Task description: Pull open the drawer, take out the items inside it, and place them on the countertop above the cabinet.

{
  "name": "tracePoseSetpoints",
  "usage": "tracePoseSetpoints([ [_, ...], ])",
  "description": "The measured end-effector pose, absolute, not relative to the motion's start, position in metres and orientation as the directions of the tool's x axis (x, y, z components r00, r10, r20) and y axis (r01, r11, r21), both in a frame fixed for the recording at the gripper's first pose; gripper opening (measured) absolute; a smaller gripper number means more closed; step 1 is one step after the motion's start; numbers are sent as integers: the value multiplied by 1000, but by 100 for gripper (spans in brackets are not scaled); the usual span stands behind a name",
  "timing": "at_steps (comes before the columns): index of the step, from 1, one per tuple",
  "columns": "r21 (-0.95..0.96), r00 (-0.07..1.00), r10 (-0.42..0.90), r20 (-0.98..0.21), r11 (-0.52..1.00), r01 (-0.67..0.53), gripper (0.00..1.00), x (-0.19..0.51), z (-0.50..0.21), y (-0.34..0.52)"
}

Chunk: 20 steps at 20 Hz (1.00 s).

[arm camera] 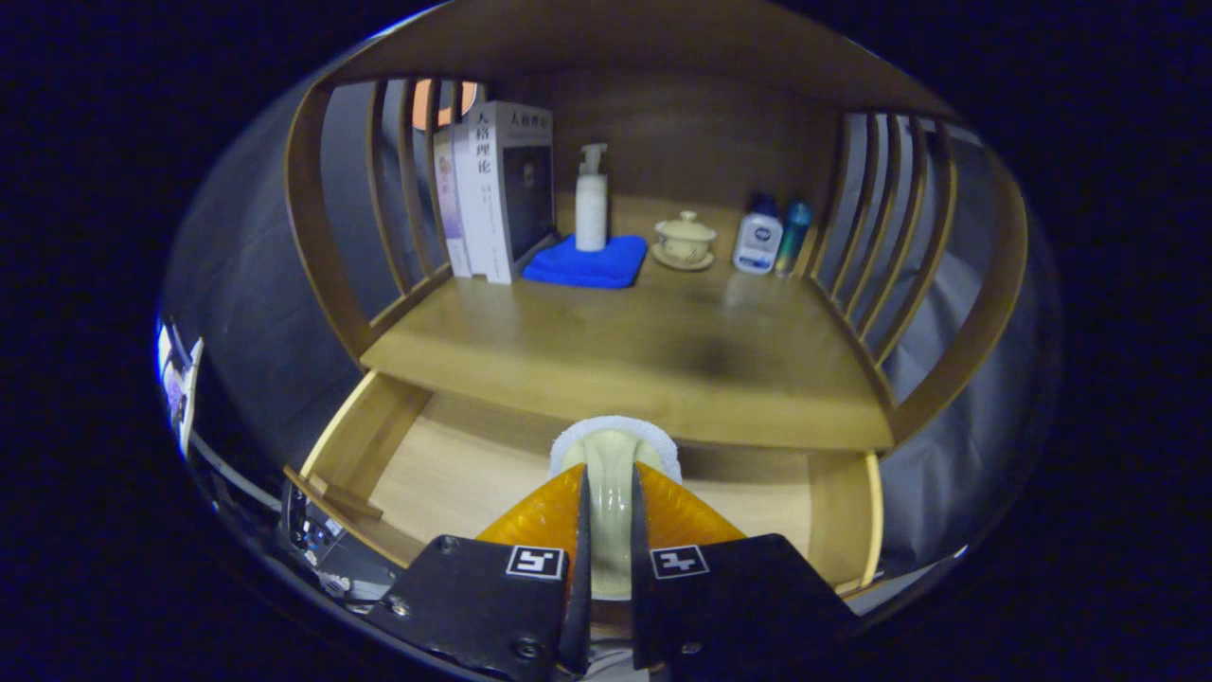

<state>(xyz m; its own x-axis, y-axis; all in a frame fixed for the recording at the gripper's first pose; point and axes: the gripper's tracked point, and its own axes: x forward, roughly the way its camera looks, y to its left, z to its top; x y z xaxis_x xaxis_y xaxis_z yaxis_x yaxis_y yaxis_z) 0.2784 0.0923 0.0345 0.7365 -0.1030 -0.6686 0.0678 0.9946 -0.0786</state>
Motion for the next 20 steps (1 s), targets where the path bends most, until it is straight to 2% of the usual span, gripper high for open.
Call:
tracePoseSetpoints([
  [5, -33, 744, -123, -656, 990, 134, 20, 337, 60, 78],
  [10, -9, 743, -130, -657, 986, 165, 20, 388, 47, 75],
  [15, 5, 729, -142, -670, 981, 196, 20, 409, 34, 73],
  [20, 22, 738, -92, -669, 989, 143, 22, 416, 22, 76],
])
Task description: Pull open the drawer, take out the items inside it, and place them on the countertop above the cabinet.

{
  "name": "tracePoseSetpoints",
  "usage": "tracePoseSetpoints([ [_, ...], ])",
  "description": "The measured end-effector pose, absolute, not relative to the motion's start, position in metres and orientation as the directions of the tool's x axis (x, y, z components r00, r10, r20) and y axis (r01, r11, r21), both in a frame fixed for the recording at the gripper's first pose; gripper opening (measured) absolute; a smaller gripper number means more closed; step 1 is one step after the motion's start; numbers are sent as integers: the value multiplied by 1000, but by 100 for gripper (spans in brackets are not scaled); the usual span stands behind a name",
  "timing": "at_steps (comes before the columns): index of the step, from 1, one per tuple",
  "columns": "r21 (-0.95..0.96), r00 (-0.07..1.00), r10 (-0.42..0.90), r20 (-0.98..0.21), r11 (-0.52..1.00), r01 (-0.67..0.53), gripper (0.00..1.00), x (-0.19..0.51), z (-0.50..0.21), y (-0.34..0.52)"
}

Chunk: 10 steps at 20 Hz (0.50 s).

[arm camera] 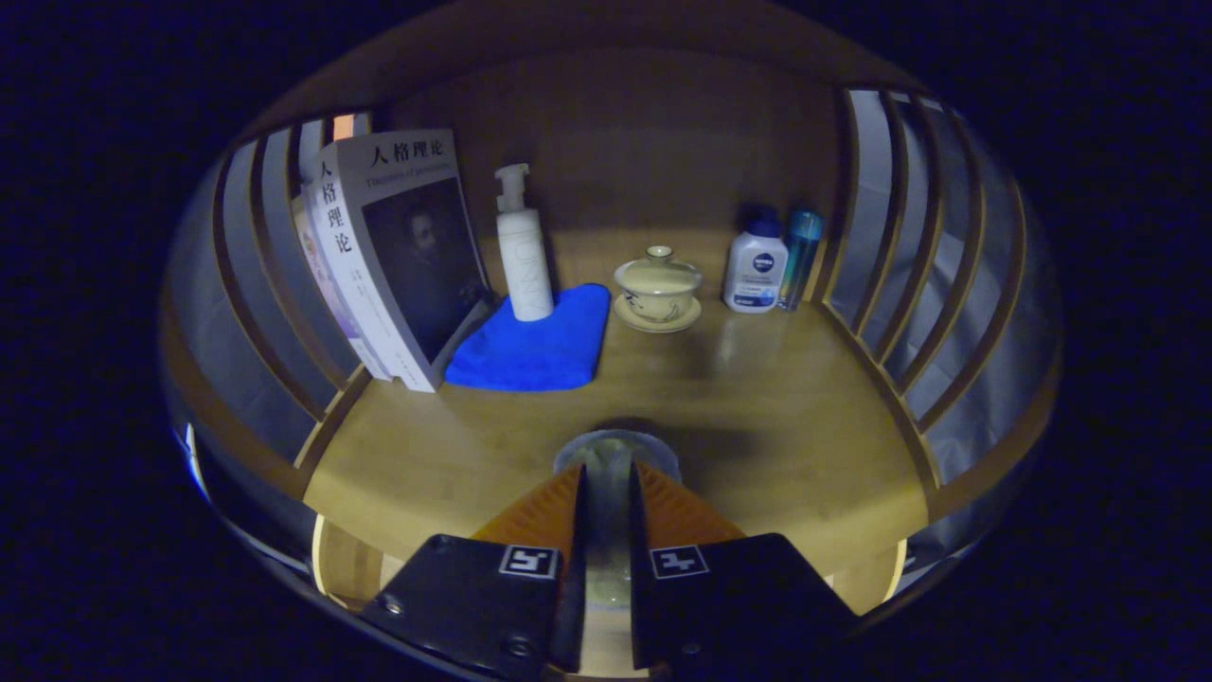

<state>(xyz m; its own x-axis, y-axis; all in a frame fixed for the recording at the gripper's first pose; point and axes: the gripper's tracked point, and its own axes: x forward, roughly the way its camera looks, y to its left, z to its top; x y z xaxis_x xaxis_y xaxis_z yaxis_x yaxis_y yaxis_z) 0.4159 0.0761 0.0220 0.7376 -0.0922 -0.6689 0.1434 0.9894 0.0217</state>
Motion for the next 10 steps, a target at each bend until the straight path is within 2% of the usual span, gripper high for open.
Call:
tracePoseSetpoints([
  [1, 12, 744, -80, -663, 993, 118, 30, 417, 23, 77],
  [2, 2, 744, -83, -663, 994, 112, 33, 415, 20, 77],
  [4, -41, 759, -118, -640, 992, 120, 68, 414, 23, 73],
  [10, -54, 845, -143, -515, 989, 134, 68, 392, 49, 71],
])
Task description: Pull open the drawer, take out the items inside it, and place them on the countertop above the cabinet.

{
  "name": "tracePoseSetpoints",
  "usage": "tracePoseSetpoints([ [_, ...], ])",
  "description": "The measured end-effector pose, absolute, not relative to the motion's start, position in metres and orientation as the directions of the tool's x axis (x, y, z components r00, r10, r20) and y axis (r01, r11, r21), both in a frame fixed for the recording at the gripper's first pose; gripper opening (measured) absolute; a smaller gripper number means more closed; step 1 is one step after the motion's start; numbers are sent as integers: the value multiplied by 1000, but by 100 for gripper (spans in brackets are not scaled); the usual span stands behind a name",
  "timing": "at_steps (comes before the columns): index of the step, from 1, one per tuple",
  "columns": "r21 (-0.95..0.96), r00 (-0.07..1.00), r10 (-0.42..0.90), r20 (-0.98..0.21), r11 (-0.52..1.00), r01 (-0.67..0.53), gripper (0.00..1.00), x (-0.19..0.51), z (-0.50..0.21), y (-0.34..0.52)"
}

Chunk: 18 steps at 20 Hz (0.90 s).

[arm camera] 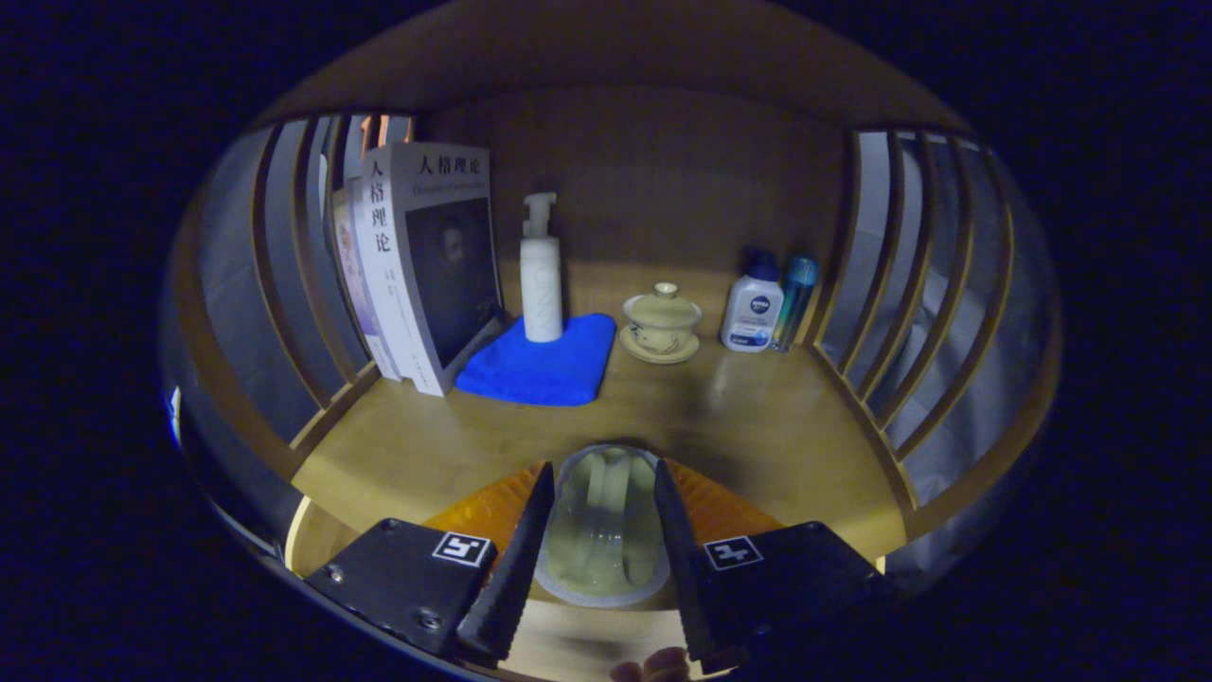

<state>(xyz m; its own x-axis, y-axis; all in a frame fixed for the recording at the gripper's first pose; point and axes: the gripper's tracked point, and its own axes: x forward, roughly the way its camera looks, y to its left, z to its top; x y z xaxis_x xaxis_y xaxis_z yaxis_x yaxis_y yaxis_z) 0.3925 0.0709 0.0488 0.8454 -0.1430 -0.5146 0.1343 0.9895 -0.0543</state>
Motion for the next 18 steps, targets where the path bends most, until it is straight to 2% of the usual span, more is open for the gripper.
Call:
tracePoseSetpoints([
  [3, -78, 932, -128, -339, 991, 107, 68, 350, 72, 81],
  [6, -121, 969, -120, -217, 988, 95, 94, 283, 72, 89],
  [7, -112, 976, -114, -183, 989, 94, 100, 260, 70, 94],
  [10, -73, 987, -118, -106, 991, 111, 100, 204, 46, 100],
  [18, 33, 980, -132, -148, 990, 139, 100, 122, -54, 121],
])
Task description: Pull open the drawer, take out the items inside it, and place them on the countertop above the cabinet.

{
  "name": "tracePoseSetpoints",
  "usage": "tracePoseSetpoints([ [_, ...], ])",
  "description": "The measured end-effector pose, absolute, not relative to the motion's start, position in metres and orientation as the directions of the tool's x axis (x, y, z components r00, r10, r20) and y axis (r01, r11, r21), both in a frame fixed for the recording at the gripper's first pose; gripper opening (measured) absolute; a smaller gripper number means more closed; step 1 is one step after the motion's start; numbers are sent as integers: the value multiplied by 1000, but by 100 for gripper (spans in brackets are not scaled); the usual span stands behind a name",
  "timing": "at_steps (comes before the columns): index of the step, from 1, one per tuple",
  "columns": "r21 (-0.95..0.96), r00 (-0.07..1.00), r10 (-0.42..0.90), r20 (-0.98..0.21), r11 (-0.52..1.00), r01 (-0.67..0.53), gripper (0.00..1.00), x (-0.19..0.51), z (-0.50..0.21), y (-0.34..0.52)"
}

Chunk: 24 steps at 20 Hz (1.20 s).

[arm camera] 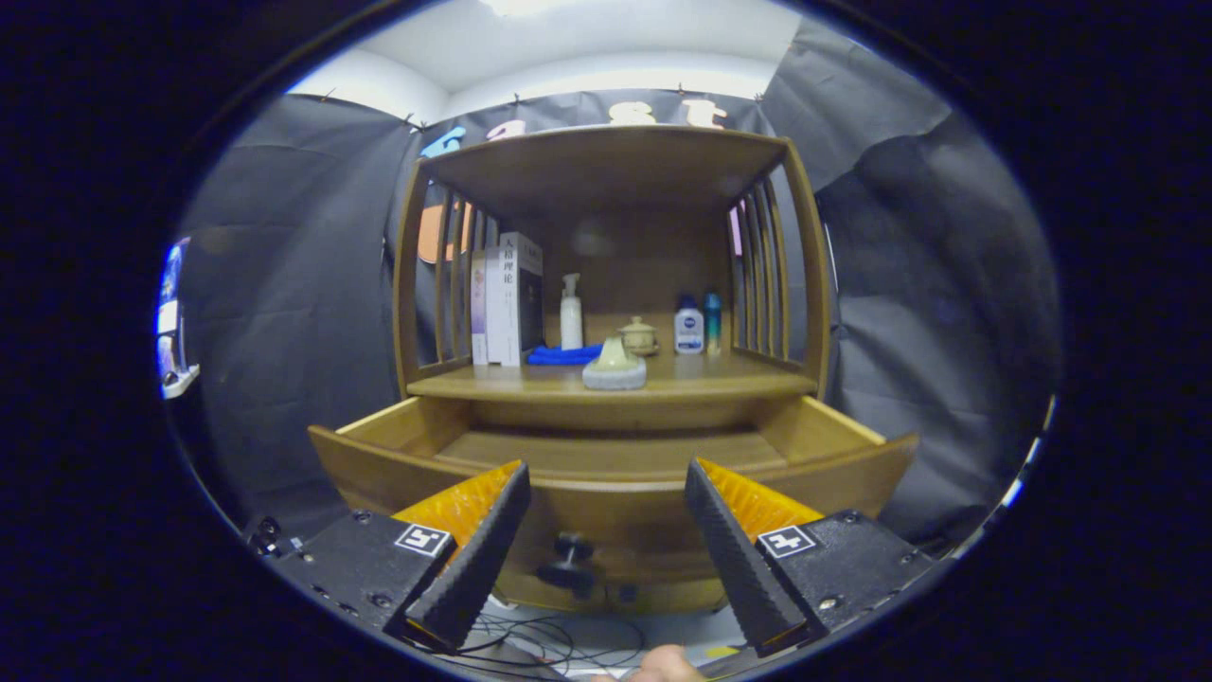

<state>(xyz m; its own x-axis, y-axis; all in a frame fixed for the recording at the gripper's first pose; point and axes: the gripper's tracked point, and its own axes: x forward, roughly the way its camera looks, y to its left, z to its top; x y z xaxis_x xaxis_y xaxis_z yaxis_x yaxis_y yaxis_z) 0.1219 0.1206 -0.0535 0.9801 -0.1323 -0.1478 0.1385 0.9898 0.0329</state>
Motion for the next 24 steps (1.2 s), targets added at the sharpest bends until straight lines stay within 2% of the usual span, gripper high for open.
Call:
tracePoseSetpoints([
  [5, 3, 973, -149, -176, 988, 151, 100, 114, -89, 114],
  [15, -17, 971, -135, -195, 991, 135, 100, 141, -95, 125],
  [24, -120, 948, -270, -169, 960, 252, 98, 151, -100, 125],
])
